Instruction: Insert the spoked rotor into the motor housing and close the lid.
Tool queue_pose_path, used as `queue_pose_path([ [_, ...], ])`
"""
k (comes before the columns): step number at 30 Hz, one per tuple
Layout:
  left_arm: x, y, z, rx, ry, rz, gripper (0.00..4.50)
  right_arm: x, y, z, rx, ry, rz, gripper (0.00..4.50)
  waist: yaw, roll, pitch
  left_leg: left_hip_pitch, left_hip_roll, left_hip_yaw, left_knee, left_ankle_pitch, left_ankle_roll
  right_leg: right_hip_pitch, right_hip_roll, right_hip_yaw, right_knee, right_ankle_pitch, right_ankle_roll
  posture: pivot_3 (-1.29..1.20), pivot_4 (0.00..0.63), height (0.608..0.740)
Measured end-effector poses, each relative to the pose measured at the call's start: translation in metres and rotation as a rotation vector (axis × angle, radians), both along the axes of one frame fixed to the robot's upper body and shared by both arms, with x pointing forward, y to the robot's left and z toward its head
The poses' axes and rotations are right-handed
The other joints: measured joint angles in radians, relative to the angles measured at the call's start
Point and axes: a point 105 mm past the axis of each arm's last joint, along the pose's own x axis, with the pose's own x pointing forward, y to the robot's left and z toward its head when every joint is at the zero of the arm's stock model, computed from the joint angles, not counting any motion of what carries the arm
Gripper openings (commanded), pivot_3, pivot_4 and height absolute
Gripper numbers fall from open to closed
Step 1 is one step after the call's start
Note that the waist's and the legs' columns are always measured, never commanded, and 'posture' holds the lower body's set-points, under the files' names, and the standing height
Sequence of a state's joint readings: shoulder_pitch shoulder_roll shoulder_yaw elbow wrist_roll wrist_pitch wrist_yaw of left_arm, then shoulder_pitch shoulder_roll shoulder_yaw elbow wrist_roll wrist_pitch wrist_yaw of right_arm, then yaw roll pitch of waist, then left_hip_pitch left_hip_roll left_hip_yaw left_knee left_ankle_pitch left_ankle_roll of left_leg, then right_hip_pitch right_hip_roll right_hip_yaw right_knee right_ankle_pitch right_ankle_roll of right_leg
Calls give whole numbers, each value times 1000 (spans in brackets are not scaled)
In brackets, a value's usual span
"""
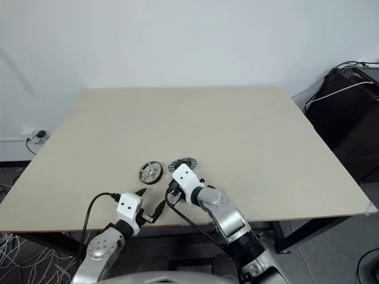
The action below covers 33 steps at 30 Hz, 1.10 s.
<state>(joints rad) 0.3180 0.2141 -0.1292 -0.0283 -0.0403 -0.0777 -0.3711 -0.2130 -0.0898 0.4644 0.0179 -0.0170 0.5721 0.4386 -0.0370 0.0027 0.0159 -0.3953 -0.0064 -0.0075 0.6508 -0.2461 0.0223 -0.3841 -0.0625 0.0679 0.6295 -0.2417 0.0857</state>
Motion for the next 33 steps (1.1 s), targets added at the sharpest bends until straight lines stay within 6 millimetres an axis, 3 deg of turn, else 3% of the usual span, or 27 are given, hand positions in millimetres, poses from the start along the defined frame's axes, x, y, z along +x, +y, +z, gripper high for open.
queue_pose_path([
  [5, 0, 0, 0, 0, 0, 0, 4500, 1, -4, -8, -26, 18, -17, 42, 0, 0, 0, 0, 0, 0, 0, 0, 0, 0, 0, 0, 0, 0, 0, 0, 0, 740],
  [25, 0, 0, 0, -1, 1, 0, 4500, 5, -16, -7, -16, 21, -45, 42, 0, 0, 0, 0, 0, 0, 0, 0, 0, 0, 0, 0, 0, 0, 0, 0, 0, 740],
  [33, 0, 0, 0, -3, 2, 0, 4500, 3, -8, 14, 99, -11, -13, 42, -1, 0, 0, 0, 0, 0, 0, 0, 0, 0, 0, 0, 0, -1, 1, 0, 0, 740],
])
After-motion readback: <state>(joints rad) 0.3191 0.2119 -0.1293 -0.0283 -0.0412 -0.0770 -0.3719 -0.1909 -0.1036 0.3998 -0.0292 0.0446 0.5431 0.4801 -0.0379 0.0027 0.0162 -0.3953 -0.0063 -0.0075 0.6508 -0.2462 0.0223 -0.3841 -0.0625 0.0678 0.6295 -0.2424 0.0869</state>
